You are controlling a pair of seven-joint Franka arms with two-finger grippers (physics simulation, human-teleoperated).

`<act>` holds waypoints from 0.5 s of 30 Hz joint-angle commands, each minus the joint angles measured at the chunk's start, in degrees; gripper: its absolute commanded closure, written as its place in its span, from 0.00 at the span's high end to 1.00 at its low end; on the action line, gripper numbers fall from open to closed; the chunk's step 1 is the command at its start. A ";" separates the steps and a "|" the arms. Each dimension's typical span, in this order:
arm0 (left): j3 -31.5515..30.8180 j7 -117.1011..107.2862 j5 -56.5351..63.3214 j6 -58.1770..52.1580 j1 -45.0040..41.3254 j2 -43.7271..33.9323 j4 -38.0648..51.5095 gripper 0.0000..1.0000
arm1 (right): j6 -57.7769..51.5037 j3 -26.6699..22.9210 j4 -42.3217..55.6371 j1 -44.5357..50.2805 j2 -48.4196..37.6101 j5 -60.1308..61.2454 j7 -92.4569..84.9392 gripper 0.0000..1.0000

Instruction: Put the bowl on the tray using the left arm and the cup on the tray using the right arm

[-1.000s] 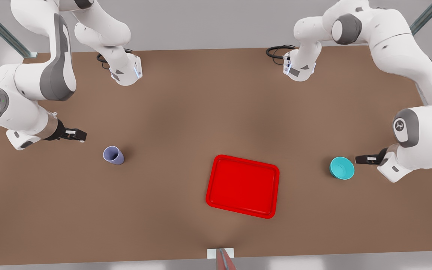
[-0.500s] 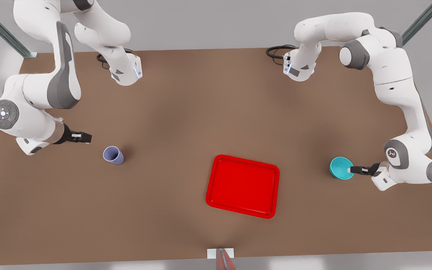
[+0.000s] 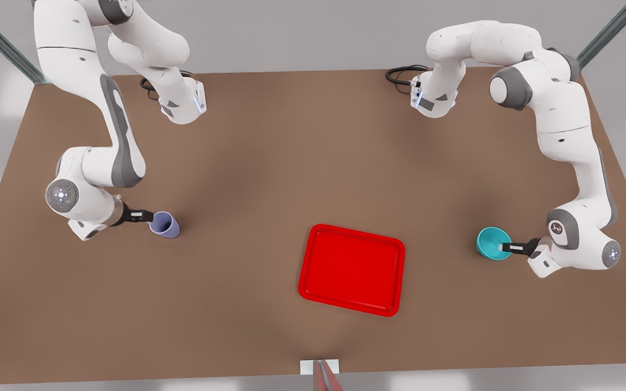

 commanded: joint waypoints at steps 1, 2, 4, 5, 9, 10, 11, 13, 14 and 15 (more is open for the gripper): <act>0.00 -0.09 -0.22 0.00 0.00 0.09 0.00 0.28 | -0.01 0.00 -0.02 0.08 0.20 0.26 -0.02 1.00; 0.00 0.00 -0.30 0.09 0.00 0.44 0.00 0.28 | -0.01 -0.26 -0.02 -0.53 0.90 1.58 -0.28 1.00; 0.00 0.00 -0.83 0.79 0.00 0.97 0.00 0.28 | 0.16 -0.35 -0.99 -0.53 1.07 2.02 -1.07 1.00; 0.00 0.00 -0.92 0.79 0.00 1.14 0.00 0.28 | 0.60 -0.35 -1.60 -0.53 0.99 3.08 -1.07 1.00; 0.00 -0.44 -1.01 0.44 0.00 1.06 0.00 0.21 | 6.93 -0.35 -5.56 -0.27 1.87 3.08 -1.51 1.00; 0.00 -0.44 -1.36 0.44 0.00 1.06 0.00 0.21 | 8.25 -0.35 -5.56 -0.27 2.39 3.08 -1.51 1.00; 0.00 -0.53 -1.80 0.26 0.00 1.06 0.00 0.21 | 9.39 -0.35 -5.56 -0.27 2.92 3.08 -1.51 1.00; -0.09 -1.49 -2.24 -0.17 -0.09 0.53 0.09 0.21 | 9.74 -0.44 -5.56 -0.53 3.27 3.08 -1.77 1.00; -0.35 -1.85 -2.50 -0.53 -0.18 0.09 0.35 0.21 | 11.94 -0.44 -6.44 -0.53 3.80 3.08 -1.77 1.00; -0.79 -3.34 -2.59 -0.70 -0.44 -0.70 0.44 0.21 | 12.47 -0.44 -6.88 -0.53 3.89 3.08 -1.77 1.00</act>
